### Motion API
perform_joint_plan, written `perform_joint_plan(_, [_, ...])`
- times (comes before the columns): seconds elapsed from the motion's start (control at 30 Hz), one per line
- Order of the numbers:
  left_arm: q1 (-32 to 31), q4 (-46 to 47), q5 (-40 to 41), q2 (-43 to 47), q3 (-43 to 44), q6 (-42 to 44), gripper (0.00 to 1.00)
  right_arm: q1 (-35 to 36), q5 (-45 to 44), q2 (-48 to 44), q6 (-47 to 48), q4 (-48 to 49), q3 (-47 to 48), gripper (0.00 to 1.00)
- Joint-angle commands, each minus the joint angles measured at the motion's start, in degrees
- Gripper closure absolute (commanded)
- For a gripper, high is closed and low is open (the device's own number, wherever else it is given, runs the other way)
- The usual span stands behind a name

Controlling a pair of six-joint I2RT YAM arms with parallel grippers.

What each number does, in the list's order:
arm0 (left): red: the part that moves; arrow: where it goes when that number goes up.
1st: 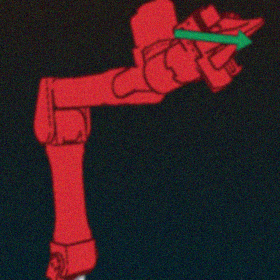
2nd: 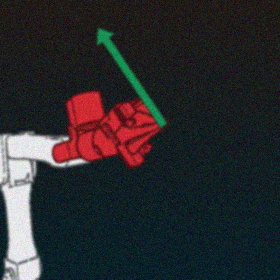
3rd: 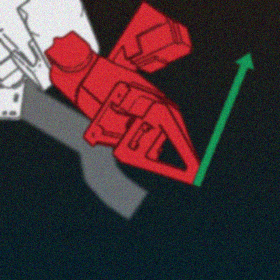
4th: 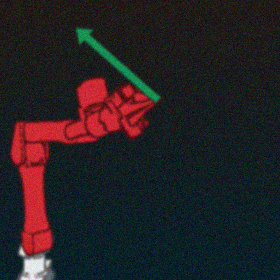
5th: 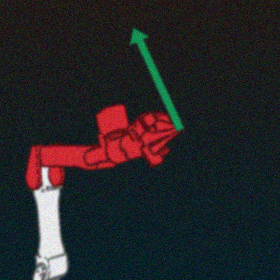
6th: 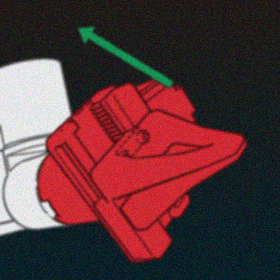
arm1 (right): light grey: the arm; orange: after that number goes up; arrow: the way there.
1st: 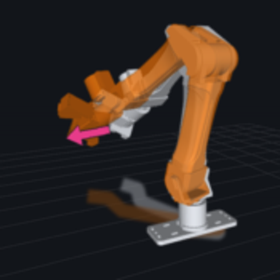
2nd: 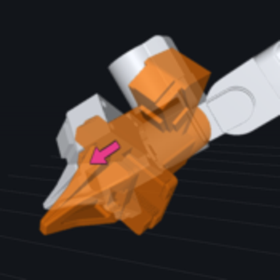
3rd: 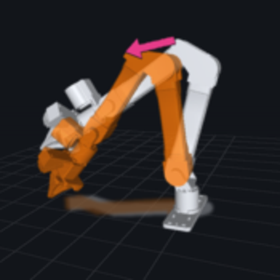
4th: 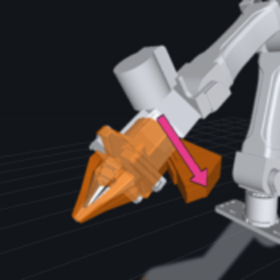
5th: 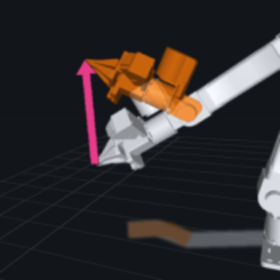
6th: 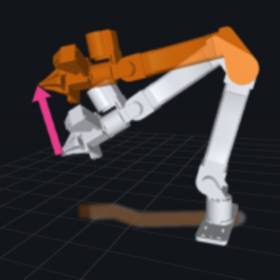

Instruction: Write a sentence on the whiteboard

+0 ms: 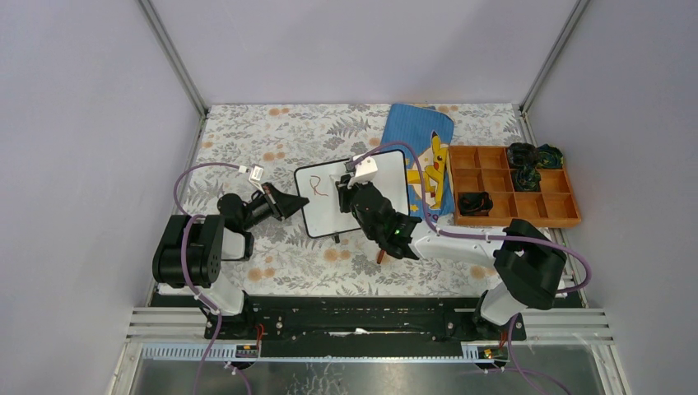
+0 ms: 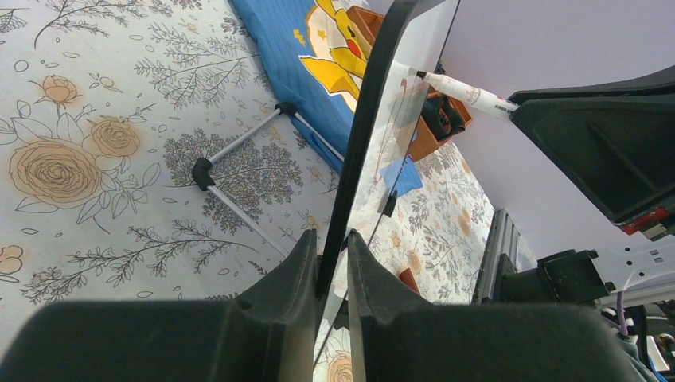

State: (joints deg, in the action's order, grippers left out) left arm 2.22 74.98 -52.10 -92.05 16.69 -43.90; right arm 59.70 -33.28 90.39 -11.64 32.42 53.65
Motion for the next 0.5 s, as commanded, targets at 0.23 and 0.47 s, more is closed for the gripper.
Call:
perform_joint_plan(0.23, [-0.8,-3.0,0.6,0.4,0.5,1.9,1.00,-0.5,0.9,-2.6,-1.9,0.6,0.0,1.00])
perform_joint_plan(0.47, [-0.8,-3.0,0.7,0.6,0.5,2.0,1.00,-0.5,2.2,-5.4,-2.5,0.0,-0.5,1.00])
